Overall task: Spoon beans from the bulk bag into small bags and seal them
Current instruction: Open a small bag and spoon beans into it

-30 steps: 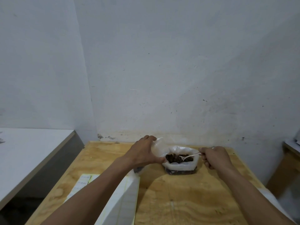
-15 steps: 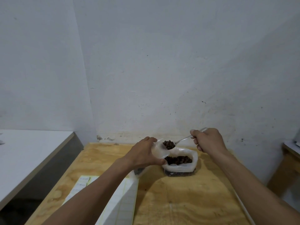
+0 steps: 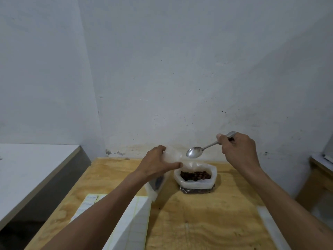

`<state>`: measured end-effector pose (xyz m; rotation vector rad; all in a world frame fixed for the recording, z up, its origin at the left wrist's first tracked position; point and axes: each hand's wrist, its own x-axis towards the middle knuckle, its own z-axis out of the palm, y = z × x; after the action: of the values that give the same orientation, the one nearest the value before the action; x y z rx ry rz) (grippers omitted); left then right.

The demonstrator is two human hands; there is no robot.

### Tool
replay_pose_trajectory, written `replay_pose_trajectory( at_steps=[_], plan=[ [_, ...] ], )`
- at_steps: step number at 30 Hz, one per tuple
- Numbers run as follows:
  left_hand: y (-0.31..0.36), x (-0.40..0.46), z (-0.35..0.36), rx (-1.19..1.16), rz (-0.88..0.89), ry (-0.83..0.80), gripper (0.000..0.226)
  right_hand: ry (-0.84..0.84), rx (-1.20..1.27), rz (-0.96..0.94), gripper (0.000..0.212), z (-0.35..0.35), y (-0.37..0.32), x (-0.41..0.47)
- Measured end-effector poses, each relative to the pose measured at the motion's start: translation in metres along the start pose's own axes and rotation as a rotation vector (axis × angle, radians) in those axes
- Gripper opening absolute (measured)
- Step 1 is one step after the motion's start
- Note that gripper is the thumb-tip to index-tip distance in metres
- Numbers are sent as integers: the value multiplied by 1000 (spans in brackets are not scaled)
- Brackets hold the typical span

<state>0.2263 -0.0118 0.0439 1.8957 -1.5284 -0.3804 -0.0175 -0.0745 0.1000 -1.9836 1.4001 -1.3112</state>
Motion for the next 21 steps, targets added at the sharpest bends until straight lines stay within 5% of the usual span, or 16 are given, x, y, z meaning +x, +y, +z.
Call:
replay_pose_trajectory(
  at_steps=[4, 9, 13, 18, 21],
  plan=[
    [8, 0, -3, -172, -121, 76, 63, -65, -20, 192, 46, 10, 33, -14],
    [18, -4, -10, -370, -187, 94, 86, -219, -170, 318, 41, 30, 62, -30],
    [26, -4, -19, -460, -225, 118, 90, -119, -321, 67, 91, 30, 35, -34],
    [43, 1, -21, -516, -274, 114, 94, -627, 119, 92, 71, 53, -21, -51],
    [46, 1, -28, -571, -283, 128, 97, -607, 179, 91, 35, 70, -24, -55]
  ],
)
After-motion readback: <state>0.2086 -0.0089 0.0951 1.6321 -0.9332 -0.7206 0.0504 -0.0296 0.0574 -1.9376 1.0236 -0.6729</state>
